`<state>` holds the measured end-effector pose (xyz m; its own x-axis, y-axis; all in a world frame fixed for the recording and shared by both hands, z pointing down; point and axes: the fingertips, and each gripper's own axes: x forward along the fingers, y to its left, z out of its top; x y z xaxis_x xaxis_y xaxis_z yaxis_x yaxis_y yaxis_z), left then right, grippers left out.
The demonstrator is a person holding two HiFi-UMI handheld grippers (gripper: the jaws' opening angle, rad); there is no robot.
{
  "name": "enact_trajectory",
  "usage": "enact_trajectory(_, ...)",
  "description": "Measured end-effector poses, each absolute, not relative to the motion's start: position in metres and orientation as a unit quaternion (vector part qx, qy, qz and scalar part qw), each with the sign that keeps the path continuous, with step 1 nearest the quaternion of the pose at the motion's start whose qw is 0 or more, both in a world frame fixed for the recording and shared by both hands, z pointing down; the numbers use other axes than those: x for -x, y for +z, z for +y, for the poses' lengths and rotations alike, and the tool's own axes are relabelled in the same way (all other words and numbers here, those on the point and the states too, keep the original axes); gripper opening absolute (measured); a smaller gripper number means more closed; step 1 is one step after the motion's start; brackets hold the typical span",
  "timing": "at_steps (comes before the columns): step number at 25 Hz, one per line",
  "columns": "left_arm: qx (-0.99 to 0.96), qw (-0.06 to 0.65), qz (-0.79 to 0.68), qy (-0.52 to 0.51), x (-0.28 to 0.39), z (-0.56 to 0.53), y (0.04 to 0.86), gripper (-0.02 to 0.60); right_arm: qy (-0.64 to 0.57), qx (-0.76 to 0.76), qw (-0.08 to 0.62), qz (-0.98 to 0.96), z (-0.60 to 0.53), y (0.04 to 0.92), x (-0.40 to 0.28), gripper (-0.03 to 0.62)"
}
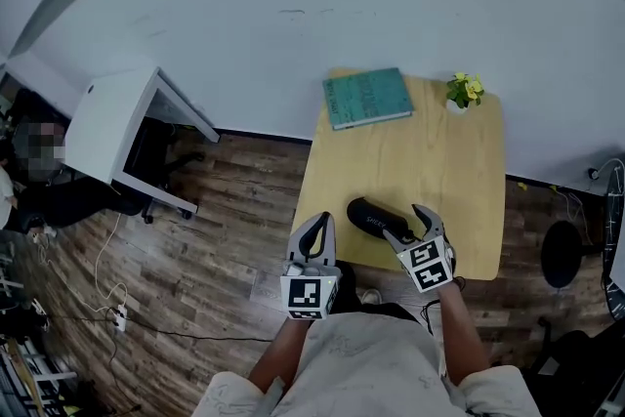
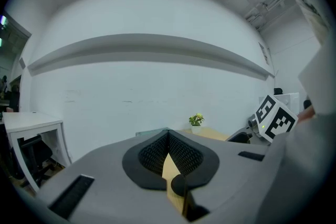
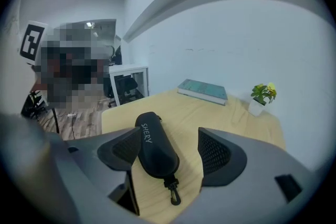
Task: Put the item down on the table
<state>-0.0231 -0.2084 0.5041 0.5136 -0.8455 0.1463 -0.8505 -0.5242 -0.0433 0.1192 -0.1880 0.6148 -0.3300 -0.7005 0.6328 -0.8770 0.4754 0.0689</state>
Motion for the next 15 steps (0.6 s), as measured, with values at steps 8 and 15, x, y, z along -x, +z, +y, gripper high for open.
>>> enact_trajectory(8,-0.881,0.016,-0.468,0.071,-0.001,-0.208,0.499,0.008,0.125,-0.595,0.21,-0.766,-0.172,0.579,-0.178,0.337)
enact_trajectory(15,-0.889,0.002,-0.454,0.062,-0.016,-0.209,0.488,0.008,0.087,-0.656,0.147,-0.735,-0.155,0.532,-0.216,0.337)
